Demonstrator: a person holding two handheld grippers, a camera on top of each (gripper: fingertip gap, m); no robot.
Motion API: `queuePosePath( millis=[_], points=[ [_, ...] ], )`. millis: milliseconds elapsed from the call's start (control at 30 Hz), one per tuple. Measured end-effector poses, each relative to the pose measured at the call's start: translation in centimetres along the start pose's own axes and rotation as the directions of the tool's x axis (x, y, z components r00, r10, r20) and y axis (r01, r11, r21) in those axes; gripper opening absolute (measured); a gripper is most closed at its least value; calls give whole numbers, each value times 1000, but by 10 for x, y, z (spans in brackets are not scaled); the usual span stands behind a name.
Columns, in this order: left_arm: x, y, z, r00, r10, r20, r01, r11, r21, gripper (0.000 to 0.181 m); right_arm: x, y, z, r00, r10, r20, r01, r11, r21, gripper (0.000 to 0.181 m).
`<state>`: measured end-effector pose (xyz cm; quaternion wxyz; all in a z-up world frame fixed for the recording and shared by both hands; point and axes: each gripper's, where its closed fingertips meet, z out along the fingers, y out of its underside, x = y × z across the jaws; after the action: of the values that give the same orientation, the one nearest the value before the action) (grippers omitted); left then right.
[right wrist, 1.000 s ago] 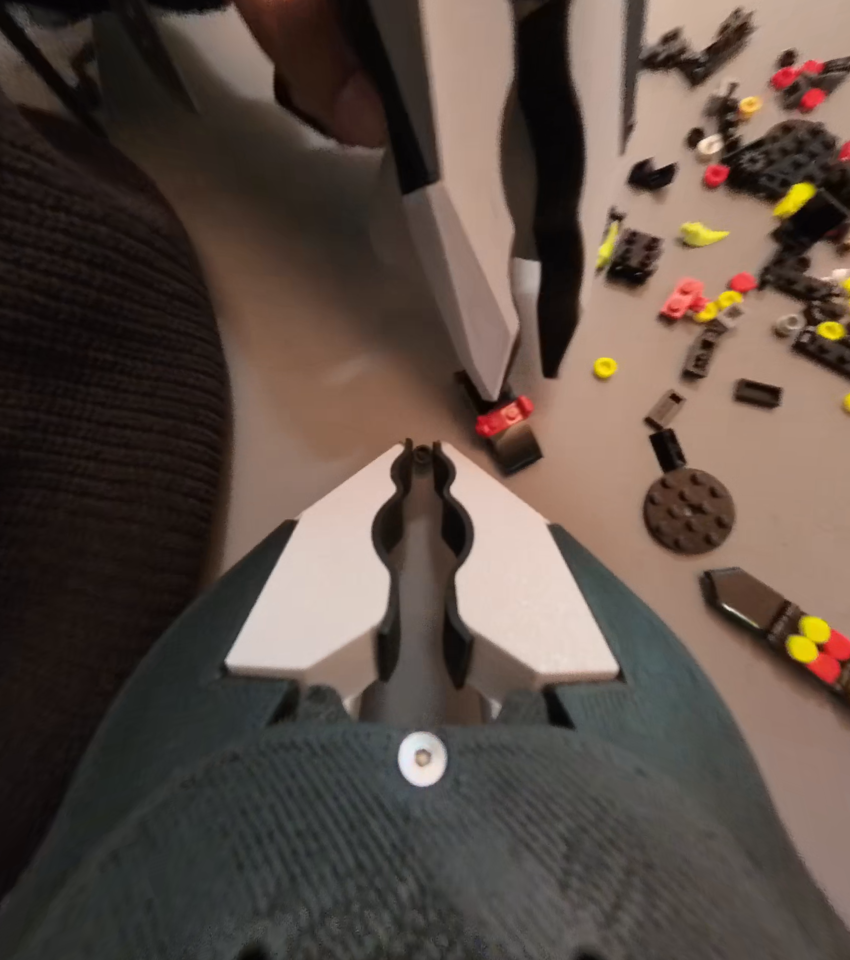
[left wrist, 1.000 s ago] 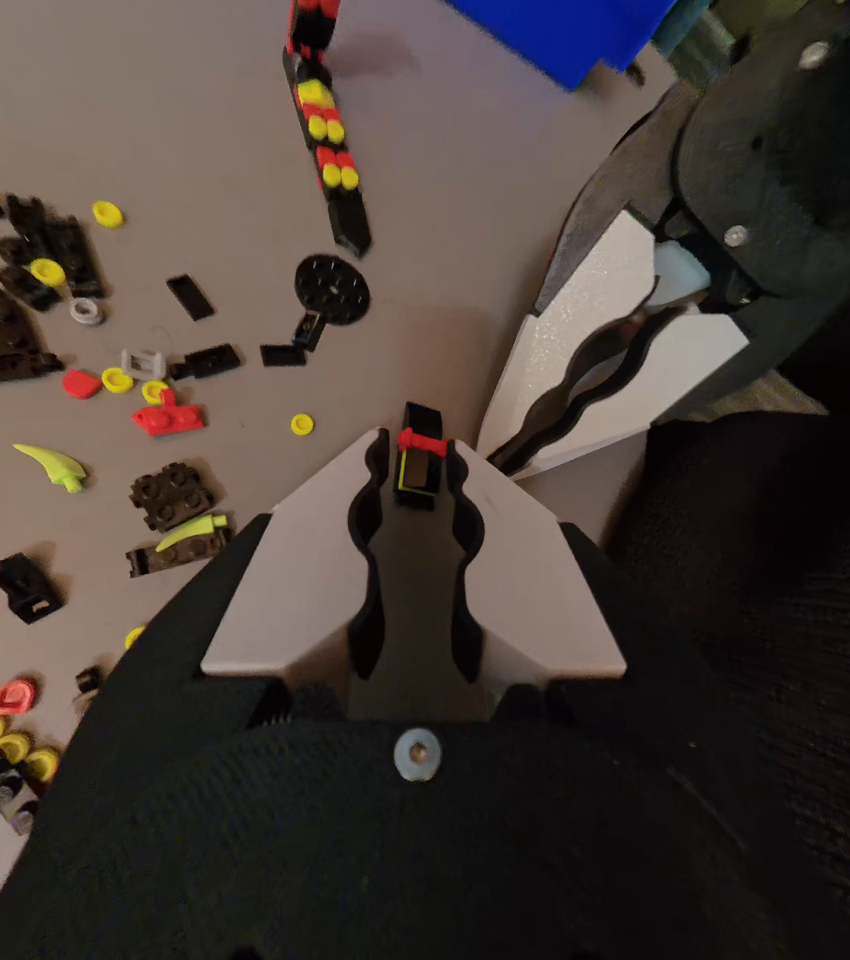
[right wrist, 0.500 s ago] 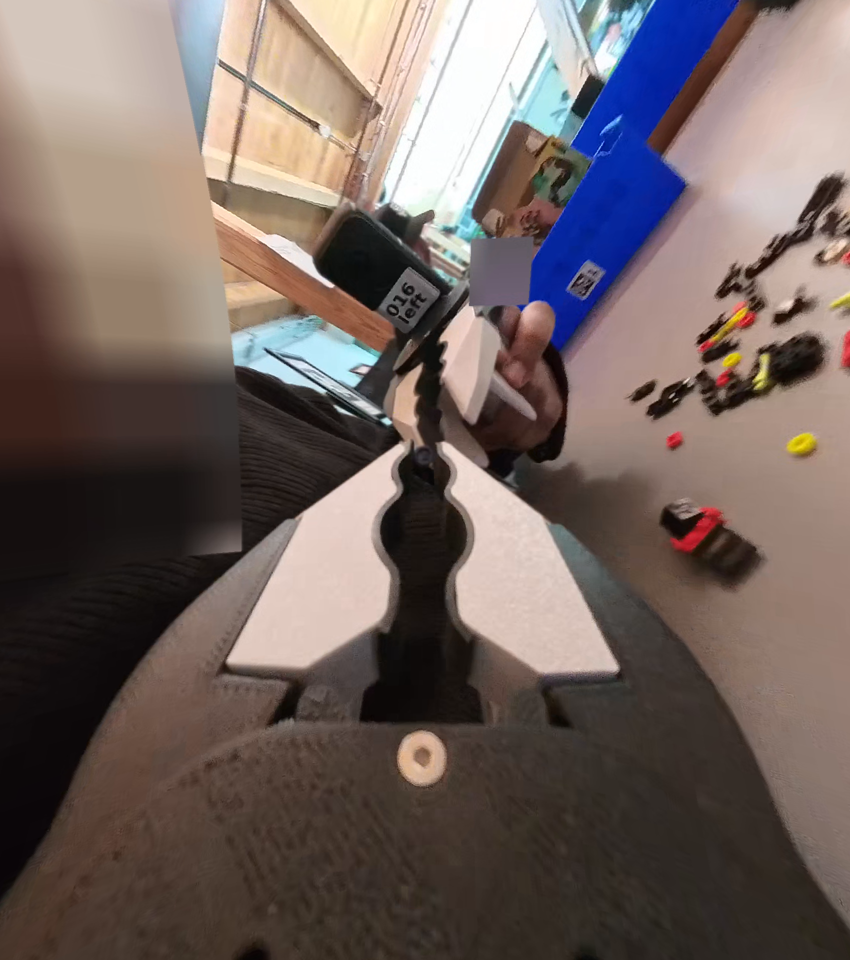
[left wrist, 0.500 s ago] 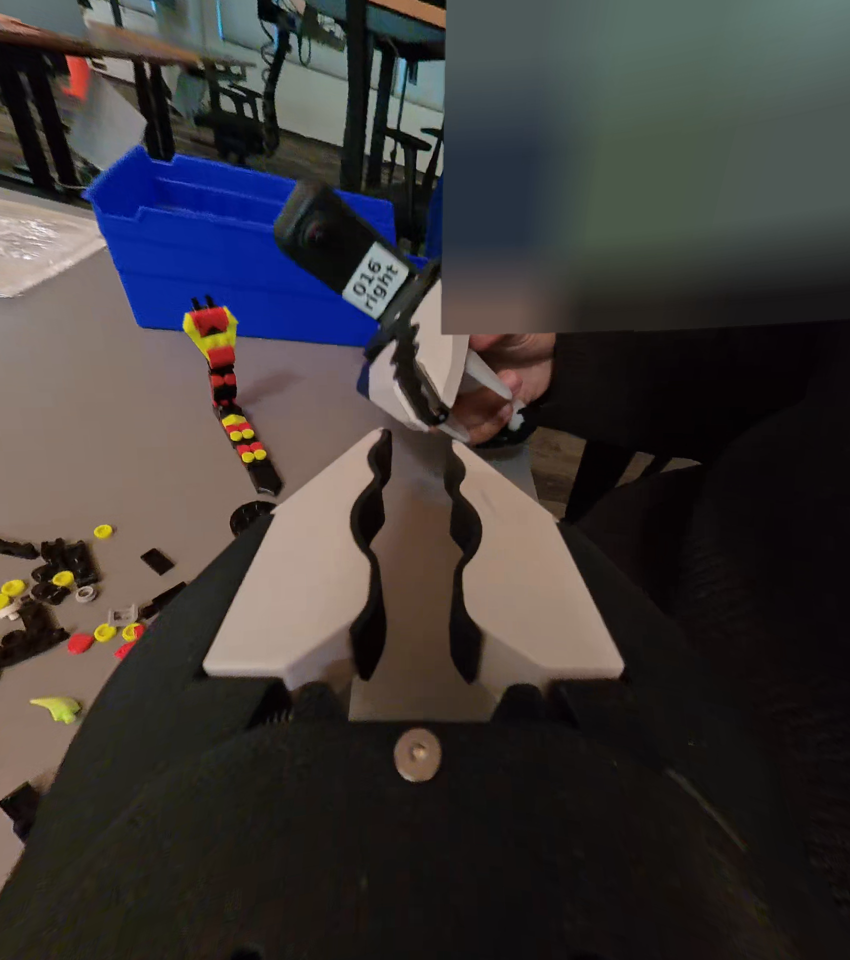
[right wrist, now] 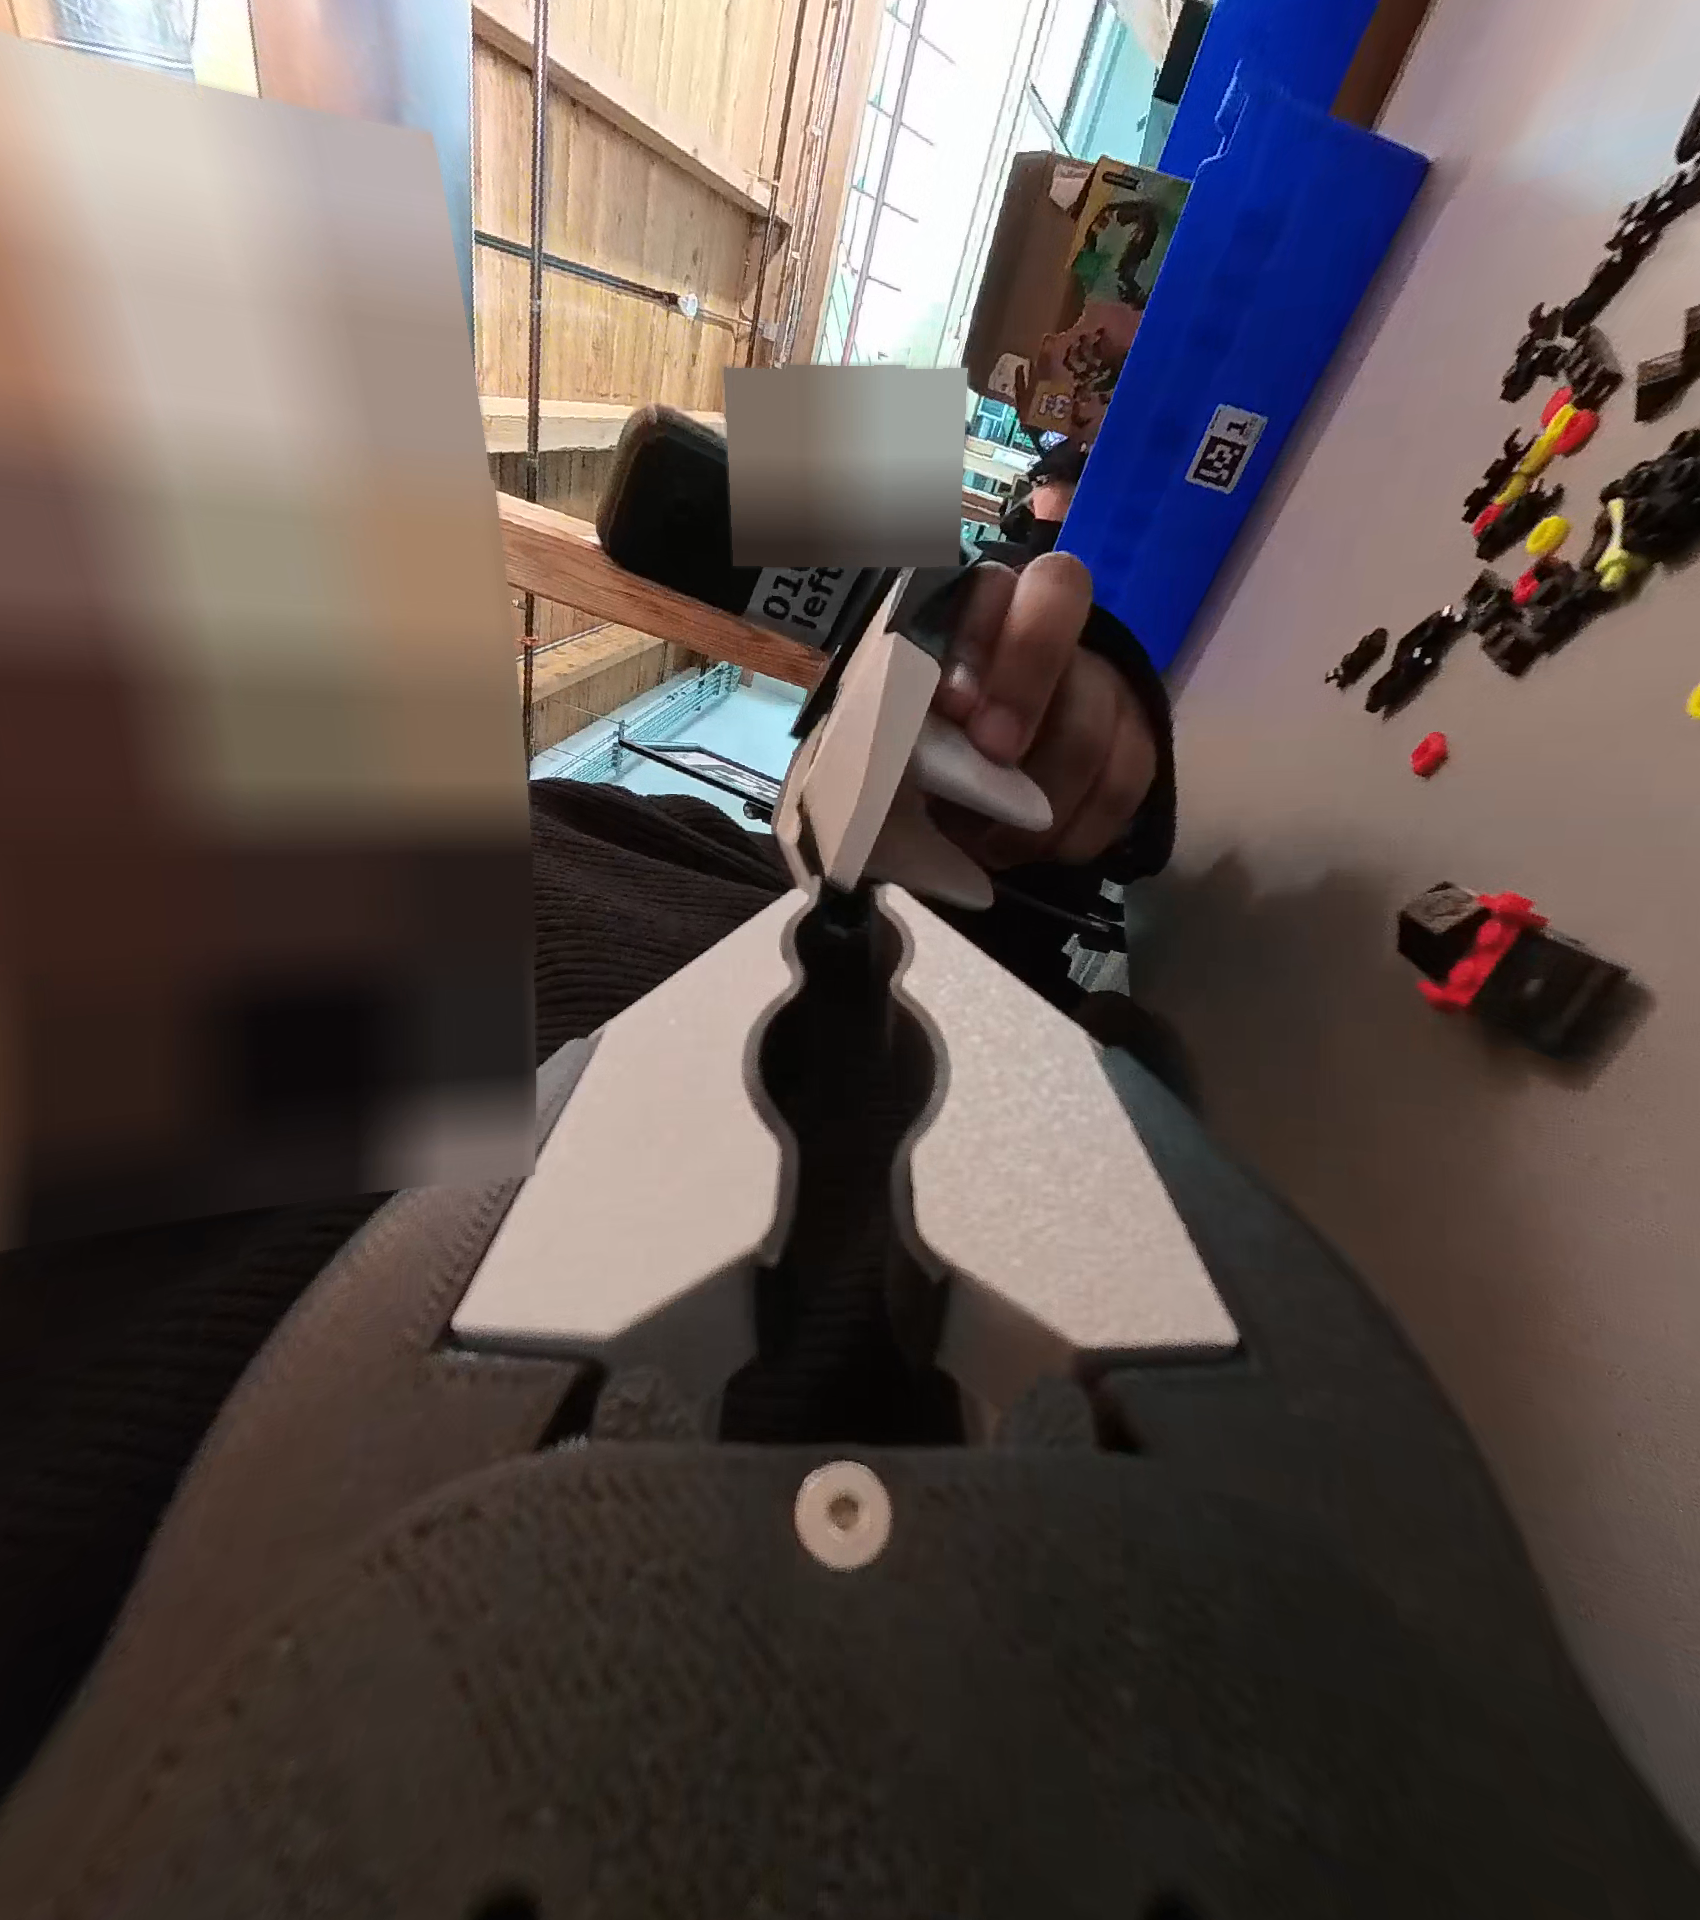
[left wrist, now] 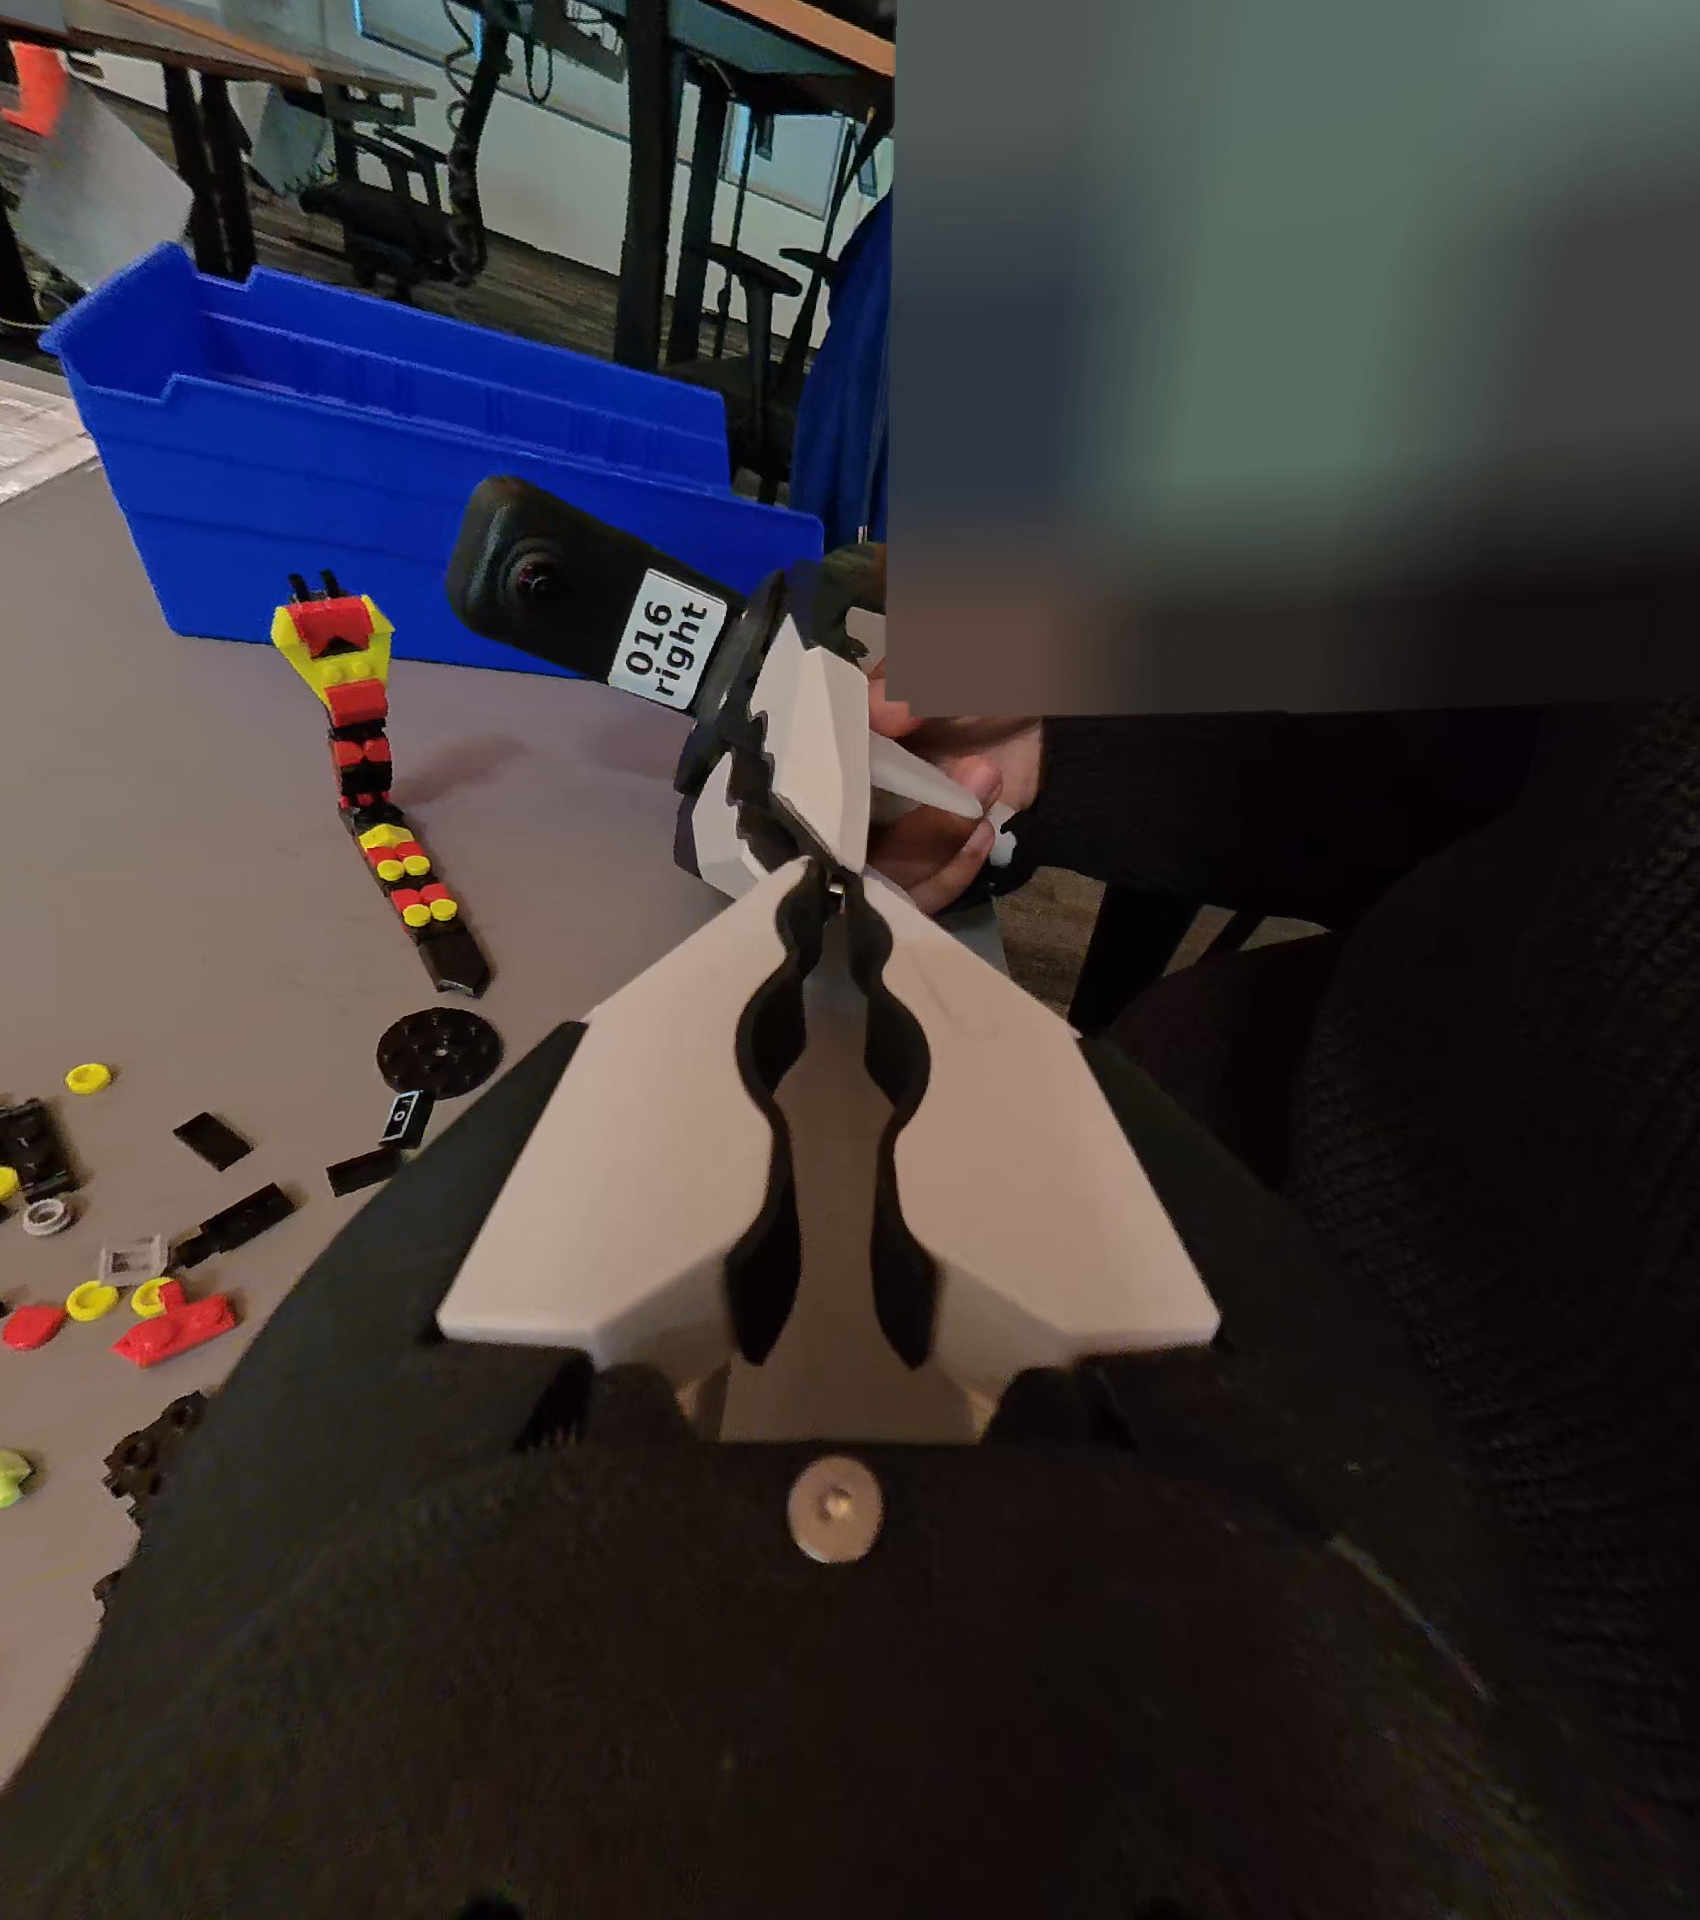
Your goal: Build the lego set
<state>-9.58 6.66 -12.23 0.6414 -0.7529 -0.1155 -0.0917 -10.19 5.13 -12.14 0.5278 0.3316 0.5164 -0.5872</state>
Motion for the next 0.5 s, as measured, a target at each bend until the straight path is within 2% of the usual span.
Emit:
queuePosePath(
  millis=[200, 267, 333, 367, 400, 433, 500],
  points=[
    [-9, -3, -2, 994, -105, 3, 105, 994, 31, 2, 1, -10, -4, 998, -50, -32, 51, 998, 49, 3],
    [-18, -8, -6, 975, -222, -7, 222, 972, 78, 1, -4, -22, -12, 986, -148, -71, 155, 982, 103, 0],
    [-28, -16, -12, 916, -394, -73, 400, 905, 146, 1, -3, -34, -20, 938, -289, -193, 315, 941, 122, 0],
    [-31, -19, -16, 865, -484, -131, 501, 848, 172, 1, -1, -37, -23, 881, -380, -281, 418, 904, 88, 0],
    [-35, -21, -18, 799, -569, -195, 599, 779, 183, 2, 2, -39, -24, 792, -484, -371, 530, 848, 25, 1],
    [-39, -21, -20, 727, -640, -248, 684, 706, 184, 2, 3, -41, -24, 669, -593, -447, 639, 766, -60, 5],
    [-45, -19, -21, 594, -732, -333, 801, 573, 170, 2, 2, -44, -23, 349, -771, -533, 793, 546, -271, 11]
  ],
)
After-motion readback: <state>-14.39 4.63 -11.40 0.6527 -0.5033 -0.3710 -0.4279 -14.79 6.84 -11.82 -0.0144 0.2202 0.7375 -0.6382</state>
